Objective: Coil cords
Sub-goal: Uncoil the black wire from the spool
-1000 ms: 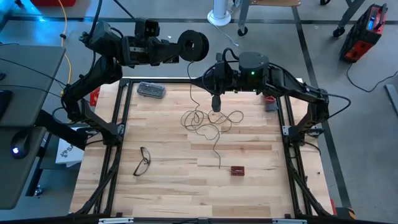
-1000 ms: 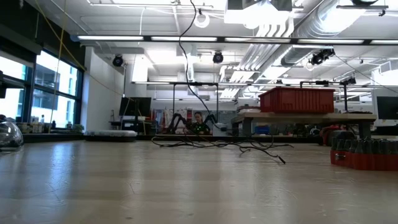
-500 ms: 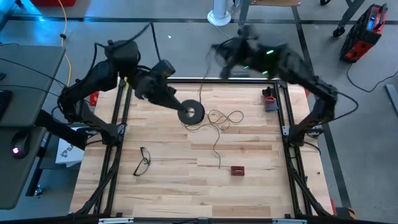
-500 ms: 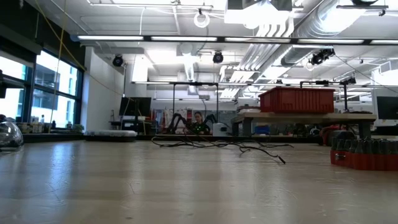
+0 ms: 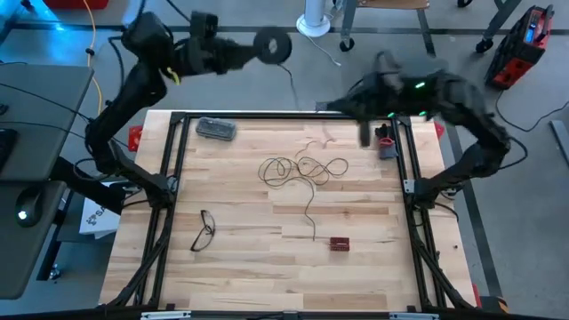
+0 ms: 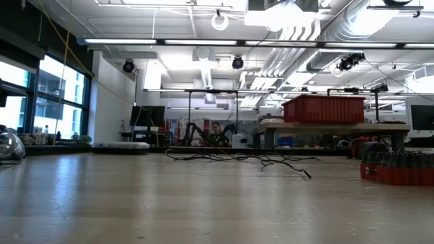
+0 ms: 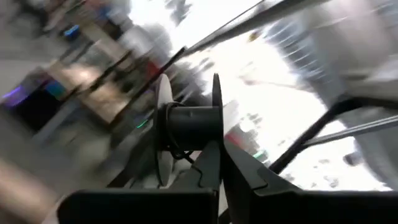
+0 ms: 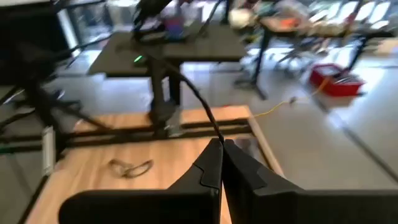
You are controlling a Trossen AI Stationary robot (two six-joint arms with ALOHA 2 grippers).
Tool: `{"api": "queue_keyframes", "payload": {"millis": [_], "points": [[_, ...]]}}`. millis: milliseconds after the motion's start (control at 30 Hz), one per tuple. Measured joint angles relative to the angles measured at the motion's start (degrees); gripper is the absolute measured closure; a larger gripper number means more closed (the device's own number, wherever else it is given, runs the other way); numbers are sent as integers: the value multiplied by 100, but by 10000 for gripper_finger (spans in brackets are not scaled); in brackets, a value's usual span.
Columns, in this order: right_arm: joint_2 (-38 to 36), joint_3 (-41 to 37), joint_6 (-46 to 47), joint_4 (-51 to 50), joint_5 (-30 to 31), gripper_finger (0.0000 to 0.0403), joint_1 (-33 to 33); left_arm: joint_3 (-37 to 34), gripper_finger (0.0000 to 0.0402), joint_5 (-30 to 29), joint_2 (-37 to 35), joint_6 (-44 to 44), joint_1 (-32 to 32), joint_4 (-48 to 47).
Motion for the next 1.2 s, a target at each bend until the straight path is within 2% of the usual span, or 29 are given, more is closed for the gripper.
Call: {"api": "queue_keyframes", "payload": {"millis": [100, 167, 367, 600, 700, 800, 933, 1067, 1200], "points": [[311, -135, -40, 375, -45, 403, 263, 0, 401, 257, 151, -699, -68, 1161], [562, -177, -101, 760, -80, 403, 370, 0, 401, 308, 181, -1089, -190, 1521], [1347, -188, -340, 1537, -87, 403, 254, -7, 401, 737, 160, -1690, -763, 1629], [1704, -186, -387, 2008, -75, 403, -416, -4, 401, 852, 103, -1738, -1787, 1519], [1705, -186, -365, 2220, -72, 403, -773, -4, 401, 790, 112, -1728, -2189, 995], [1662, -86, -353, 2232, -30, 403, -1120, -4, 401, 431, 112, -1491, -2463, 319], [1591, 253, -253, 1842, 93, 403, -1486, -4, 401, 277, 87, -1244, -2639, -459], [1338, 675, -308, 1195, 131, 403, -1748, -4, 401, -578, -205, -633, -2518, -2051], [1024, 1125, -560, 343, 237, 403, -1847, -4, 401, -1588, -645, 90, -1864, -3494]]}}
